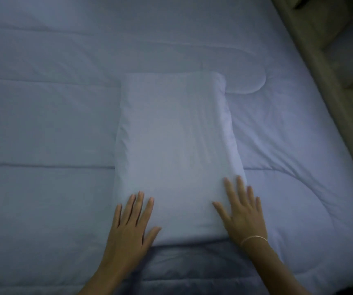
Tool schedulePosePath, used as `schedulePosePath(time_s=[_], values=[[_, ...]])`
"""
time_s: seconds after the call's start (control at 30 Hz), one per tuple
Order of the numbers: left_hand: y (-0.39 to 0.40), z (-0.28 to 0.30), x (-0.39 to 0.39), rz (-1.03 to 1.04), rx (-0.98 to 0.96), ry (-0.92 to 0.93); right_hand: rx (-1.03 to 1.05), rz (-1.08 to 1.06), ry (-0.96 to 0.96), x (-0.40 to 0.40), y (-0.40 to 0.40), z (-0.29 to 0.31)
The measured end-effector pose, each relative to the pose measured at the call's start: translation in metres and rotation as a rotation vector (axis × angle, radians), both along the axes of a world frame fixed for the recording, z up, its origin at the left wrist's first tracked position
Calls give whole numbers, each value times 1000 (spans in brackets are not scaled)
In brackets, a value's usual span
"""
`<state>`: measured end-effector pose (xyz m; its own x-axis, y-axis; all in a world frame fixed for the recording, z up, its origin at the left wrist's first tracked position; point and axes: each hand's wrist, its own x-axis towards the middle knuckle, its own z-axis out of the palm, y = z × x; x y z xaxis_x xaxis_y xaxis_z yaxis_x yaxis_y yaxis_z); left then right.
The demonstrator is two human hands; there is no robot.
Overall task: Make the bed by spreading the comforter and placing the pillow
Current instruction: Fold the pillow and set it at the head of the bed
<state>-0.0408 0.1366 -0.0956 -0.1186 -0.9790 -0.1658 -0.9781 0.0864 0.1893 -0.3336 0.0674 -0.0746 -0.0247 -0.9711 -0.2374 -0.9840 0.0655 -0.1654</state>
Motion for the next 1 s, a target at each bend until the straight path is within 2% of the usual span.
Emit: schedulePosePath(time_s=[0.07,0.1,0.17,0.27,0.33,0.43,0.63,0.8,0.9,1.0], values=[[25,2,13,-16,6,37,31,-226,-111,-15,16,6],[31,1,19,-5,1,71,-16,-264,-137,-15,21,9],[36,-1,29,87,0,176,-140,-164,-166,-4,30,14],[37,-2,38,168,45,242,-104,27,-137,4,39,6],[39,1,44,159,64,193,-30,-40,-119,-8,49,1],[17,13,48,254,36,239,-62,-235,-191,-19,47,9],[-82,24,27,406,-29,367,-187,-228,-286,21,-25,34],[-108,8,26,529,46,412,-80,-233,-402,33,-81,28],[-98,-3,30,573,66,444,60,-317,-438,21,-83,15],[-101,-1,29,574,21,465,54,-379,-461,13,-83,13]])
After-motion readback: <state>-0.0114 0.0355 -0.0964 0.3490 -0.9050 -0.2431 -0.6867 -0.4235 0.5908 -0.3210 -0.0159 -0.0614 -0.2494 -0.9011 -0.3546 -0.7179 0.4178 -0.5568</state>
